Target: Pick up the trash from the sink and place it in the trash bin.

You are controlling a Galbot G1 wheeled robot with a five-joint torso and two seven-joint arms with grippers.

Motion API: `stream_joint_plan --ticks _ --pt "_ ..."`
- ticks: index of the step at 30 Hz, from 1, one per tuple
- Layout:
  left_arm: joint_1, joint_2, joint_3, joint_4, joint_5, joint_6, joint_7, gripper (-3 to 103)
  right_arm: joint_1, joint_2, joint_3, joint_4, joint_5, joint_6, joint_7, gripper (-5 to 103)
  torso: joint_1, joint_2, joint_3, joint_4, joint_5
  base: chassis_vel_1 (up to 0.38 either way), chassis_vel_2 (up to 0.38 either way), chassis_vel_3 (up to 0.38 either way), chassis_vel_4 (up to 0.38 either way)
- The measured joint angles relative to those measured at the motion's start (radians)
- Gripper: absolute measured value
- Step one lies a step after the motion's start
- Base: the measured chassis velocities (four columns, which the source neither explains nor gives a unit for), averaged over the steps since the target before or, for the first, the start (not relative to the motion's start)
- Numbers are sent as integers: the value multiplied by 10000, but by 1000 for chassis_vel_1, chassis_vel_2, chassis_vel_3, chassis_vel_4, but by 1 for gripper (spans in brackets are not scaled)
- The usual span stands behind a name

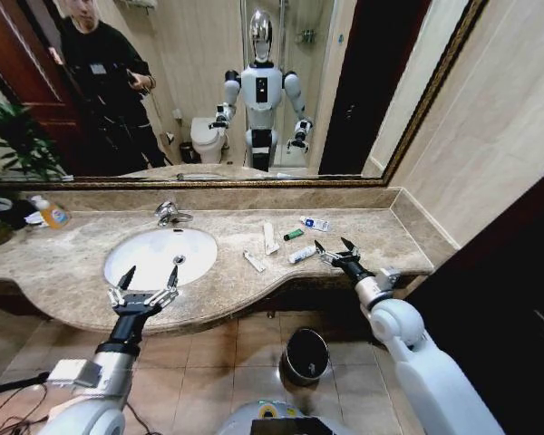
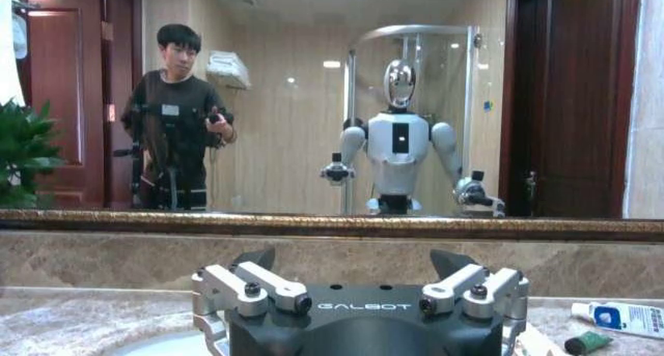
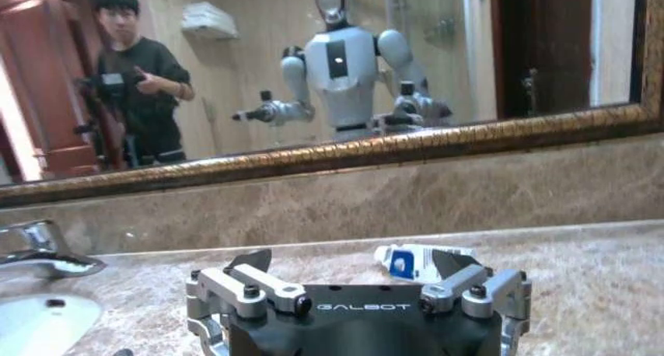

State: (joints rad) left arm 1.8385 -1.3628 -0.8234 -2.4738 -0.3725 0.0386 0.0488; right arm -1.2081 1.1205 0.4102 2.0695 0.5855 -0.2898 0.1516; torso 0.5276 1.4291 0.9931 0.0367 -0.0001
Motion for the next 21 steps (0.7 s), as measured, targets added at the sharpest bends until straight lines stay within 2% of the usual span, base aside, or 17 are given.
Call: stream_joint_plan --ticks 2,3,6,7,9,11,12,14,17,21 --pt "0 0 0 0 0 0 0 100 430 133 -629 -181 -58 -179 740 100 0 0 0 2 1 0 0 0 0" --pt "0 0 0 0 0 0 0 100 430 133 -629 -181 -58 -179 740 100 0 0 0 2 1 0 0 0 0" --pt "0 0 0 0 0 0 0 100 1059 314 -1362 -575 -118 -378 2001 100 0 0 0 1 0 0 0 0 0" --pt "0 0 0 0 0 0 0 100 1059 314 -1362 -575 -118 -378 2001 100 0 0 0 1 0 0 0 0 0" --pt "0 0 0 0 0 0 0 100 1424 447 -1813 -941 -74 -401 2622 100 0 0 0 2 1 0 0 0 0" --pt "0 0 0 0 0 0 0 100 1487 477 -1895 -1015 -53 -433 2714 100 0 0 0 2 -1 0 0 0 0" --pt "0 0 0 0 0 0 0 100 1687 588 -2139 -1239 132 -509 3113 100 0 0 0 0 0 0 0 0 0" --pt "0 0 0 0 0 0 0 100 1748 627 -2206 -1299 224 -521 3259 100 0 0 0 1 -1 0 0 0 0" --pt "0 0 0 0 0 0 0 100 2122 901 -2538 -1659 1043 -565 4221 100 0 0 1 2 0 0 0 0 0" --pt "0 0 0 0 0 0 0 100 2372 1046 -2654 -1935 1549 -627 4780 100 0 0 0 2 0 0 0 0 0"
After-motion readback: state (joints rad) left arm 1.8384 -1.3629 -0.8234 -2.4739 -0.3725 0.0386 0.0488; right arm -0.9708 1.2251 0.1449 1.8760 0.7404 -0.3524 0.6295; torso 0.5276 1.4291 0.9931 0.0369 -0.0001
